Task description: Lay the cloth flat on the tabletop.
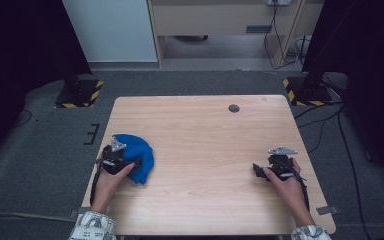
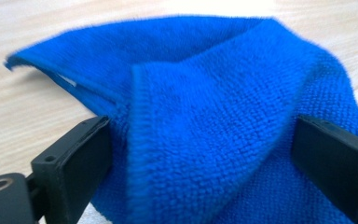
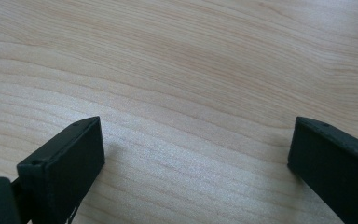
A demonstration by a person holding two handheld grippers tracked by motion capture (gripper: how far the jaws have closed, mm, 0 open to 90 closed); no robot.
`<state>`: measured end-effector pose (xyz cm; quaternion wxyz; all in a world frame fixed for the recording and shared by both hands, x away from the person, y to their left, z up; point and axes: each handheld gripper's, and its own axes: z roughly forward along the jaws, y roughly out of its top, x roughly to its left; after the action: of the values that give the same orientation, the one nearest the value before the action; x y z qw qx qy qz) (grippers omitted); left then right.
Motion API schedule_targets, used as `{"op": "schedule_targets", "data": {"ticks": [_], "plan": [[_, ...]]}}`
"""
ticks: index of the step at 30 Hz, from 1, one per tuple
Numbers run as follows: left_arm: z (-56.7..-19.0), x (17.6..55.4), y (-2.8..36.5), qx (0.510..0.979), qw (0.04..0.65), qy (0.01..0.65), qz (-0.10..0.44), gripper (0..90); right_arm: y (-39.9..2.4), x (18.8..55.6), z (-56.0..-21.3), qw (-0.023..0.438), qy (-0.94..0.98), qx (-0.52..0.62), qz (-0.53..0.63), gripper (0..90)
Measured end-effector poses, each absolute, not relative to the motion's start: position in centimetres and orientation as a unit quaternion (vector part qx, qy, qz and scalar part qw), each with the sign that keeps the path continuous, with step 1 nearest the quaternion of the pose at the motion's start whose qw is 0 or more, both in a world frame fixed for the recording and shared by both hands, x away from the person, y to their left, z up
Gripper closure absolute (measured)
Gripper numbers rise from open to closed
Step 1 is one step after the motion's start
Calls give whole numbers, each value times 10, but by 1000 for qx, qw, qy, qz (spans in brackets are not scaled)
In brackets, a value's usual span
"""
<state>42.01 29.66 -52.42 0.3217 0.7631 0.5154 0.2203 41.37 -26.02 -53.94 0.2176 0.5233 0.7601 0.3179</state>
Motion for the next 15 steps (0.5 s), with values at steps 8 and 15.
{"op": "schedule_targets", "data": {"ticks": [8,15], "plan": [[-532,423,302,749,346,535,181,67,-260,414,-539,218,760,524,318,36],[-528,419,298,759,363,515,162,318,-260,414,-539,219,760,523,317,35]]}}
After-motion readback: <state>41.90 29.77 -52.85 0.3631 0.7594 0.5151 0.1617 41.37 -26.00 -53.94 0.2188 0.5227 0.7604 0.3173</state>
